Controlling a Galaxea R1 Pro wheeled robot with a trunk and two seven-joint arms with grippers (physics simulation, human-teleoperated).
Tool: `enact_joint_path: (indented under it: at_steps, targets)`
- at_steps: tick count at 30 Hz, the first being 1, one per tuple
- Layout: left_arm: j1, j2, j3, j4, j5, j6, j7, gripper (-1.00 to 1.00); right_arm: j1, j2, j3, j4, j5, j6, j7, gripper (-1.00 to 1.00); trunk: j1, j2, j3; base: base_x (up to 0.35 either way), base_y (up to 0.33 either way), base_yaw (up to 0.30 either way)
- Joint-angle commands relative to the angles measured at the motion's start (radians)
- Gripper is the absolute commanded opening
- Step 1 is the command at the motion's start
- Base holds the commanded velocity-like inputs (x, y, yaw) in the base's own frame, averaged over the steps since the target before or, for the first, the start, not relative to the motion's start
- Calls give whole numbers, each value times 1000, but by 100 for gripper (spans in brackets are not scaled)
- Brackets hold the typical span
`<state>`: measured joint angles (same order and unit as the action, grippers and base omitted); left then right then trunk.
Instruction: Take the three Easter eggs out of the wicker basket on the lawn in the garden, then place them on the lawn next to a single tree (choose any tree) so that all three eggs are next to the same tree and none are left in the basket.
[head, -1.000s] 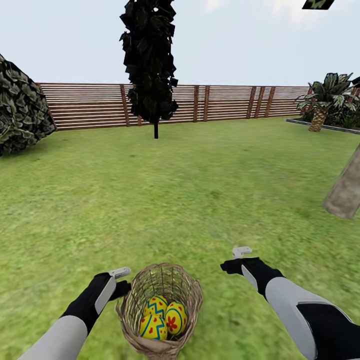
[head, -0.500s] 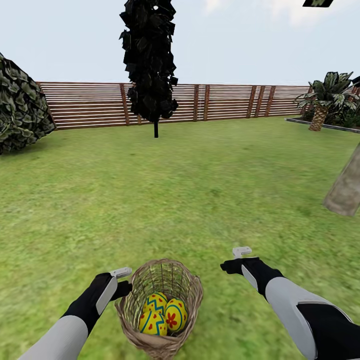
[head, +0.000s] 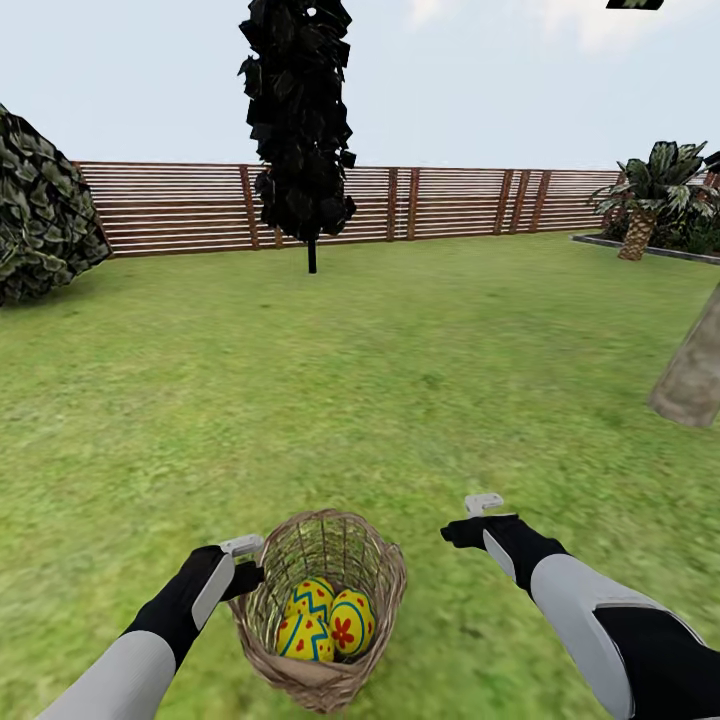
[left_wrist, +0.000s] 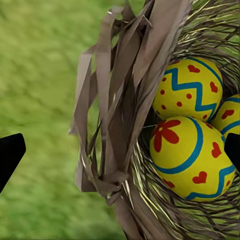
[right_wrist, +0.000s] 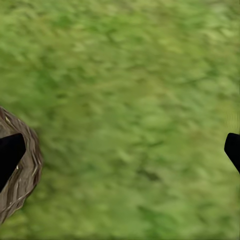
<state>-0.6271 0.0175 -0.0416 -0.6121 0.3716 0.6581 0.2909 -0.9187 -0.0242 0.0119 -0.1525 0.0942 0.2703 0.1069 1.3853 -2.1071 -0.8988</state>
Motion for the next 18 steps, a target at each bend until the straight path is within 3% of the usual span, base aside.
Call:
enact_joint_path:
  at_steps: [1, 18]
  targets:
    - [0, 1, -4, -2, 10, 3, 8, 100, 0, 0, 1, -2, 10, 6, 5, 100, 4, -8, -4, 0, 0, 0]
    - [0, 2, -4, -2, 10, 2, 8, 100, 0, 0, 0, -2, 10, 6, 5, 100, 69, -127, -57, 0, 0, 0]
